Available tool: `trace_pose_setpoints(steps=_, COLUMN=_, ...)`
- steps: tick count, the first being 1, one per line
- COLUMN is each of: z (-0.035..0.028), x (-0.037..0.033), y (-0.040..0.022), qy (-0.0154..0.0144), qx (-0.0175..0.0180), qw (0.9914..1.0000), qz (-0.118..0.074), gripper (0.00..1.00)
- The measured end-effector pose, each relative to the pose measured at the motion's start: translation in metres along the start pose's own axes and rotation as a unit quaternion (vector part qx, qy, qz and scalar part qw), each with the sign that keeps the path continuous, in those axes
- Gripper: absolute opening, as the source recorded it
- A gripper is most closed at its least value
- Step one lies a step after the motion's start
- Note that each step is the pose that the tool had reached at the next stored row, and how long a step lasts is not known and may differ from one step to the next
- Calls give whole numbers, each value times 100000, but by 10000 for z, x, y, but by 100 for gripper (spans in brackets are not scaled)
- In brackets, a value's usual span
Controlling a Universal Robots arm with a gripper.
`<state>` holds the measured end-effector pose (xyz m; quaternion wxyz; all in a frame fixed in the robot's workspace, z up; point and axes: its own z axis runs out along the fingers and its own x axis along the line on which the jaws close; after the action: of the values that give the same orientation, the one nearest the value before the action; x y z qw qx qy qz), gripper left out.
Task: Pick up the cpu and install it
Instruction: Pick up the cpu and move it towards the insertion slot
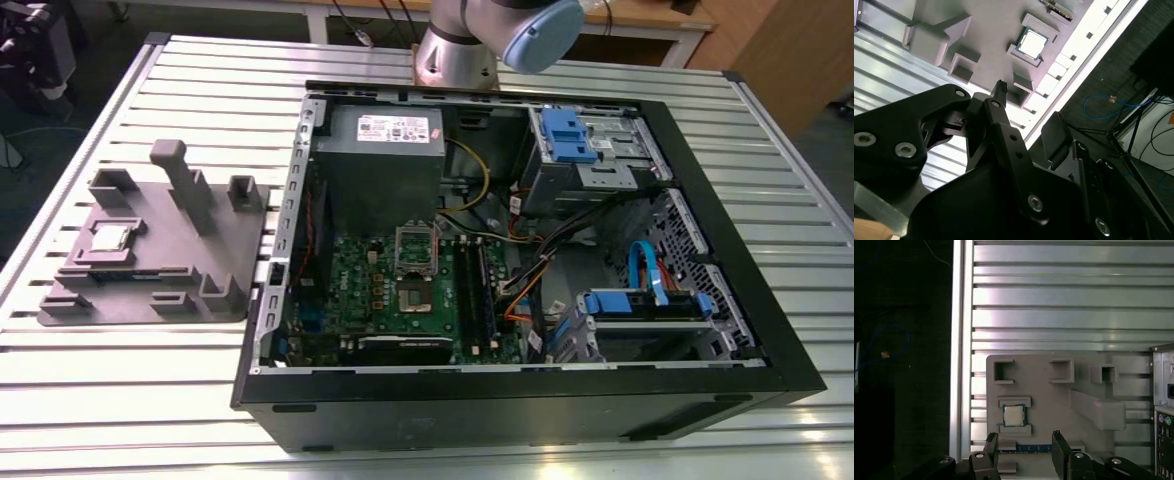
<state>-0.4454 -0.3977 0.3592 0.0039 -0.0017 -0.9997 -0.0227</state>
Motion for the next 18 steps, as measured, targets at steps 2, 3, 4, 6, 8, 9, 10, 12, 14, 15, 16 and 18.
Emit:
trace_pose_setpoints(steps=2, z=5, x=0, y=-1, qy=12, qx=1, qw=100000, qz=-184, gripper=55)
trace_pose_setpoints(steps=3, z=10, x=0, y=-1, qy=2, qx=-3, qw=100000, qz=-188, gripper=55)
trace_pose_setpoints(steps=4, z=14, x=0, y=-2, qy=5, qx=-1, qw=100000, qz=-194, gripper=55)
trace_pose_setpoints(steps=6, z=24, x=0, y=-2, qy=5, qx=-1, qw=100000, qz=-194, gripper=55)
trace_pose_setpoints(steps=8, z=33, x=0, y=-4, qy=6, qx=-2, qw=100000, qz=-195, gripper=55)
trace_pose_setpoints(steps=9, z=36, x=0, y=-4, qy=9, qx=-1, qw=100000, qz=-196, gripper=55)
trace_pose_setpoints(steps=10, z=39, x=0, y=-4, qy=12, qx=2, qw=100000, qz=-198, gripper=55)
trace_pose_setpoints(steps=12, z=44, x=0, y=-5, qy=9, qx=1, qw=100000, qz=-196, gripper=55)
trace_pose_setpoints(steps=14, z=50, x=-1, y=-5, qy=7, qx=0, qw=100000, qz=-199, gripper=55)
trace_pose_setpoints(steps=15, z=52, x=-1, y=-5, qy=6, qx=-1, qw=100000, qz=-198, gripper=55)
trace_pose_setpoints(steps=16, z=55, x=-1, y=-5, qy=6, qx=0, qw=100000, qz=-199, gripper=55)
trace_pose_setpoints(steps=18, z=60, x=0, y=-6, qy=9, qx=0, qw=100000, qz=-197, gripper=55)
